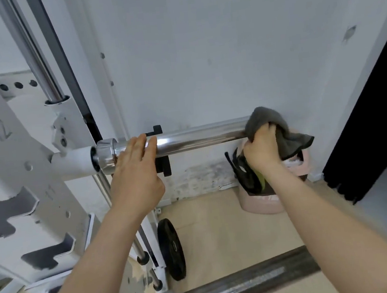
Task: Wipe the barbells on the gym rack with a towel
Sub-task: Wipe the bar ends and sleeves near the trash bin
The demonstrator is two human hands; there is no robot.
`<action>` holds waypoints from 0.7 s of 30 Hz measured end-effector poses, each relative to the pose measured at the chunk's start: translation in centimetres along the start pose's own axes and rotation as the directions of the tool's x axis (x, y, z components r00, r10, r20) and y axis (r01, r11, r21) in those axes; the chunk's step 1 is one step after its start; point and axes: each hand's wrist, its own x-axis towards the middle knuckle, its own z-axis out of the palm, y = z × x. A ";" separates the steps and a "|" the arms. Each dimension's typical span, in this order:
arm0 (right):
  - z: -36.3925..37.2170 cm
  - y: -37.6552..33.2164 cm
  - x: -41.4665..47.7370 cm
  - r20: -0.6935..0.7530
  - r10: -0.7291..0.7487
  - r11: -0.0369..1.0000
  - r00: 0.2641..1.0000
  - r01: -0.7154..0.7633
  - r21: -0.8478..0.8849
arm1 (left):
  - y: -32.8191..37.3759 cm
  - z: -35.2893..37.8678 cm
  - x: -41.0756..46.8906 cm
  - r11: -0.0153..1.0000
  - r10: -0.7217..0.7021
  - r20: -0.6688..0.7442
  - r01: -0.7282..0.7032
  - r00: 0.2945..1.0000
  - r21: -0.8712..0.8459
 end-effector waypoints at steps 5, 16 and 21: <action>2.1 -2.4 -3.0 0.570 0.271 0.049 0.776 -0.602 0.797 | 0.1 -0.5 0.2 0.998 -0.020 0.056 0.023 0.998 -0.061; 4.3 -12.3 -11.4 0.803 -0.125 0.231 0.582 -0.770 0.594 | 0.5 -2.0 -2.2 0.958 -0.015 0.143 0.056 0.990 -0.282; 2.1 -14.0 -13.5 0.675 -0.375 0.319 0.636 -0.595 0.738 | 1.4 -4.2 -7.5 0.846 -0.006 0.018 0.015 1.000 -0.533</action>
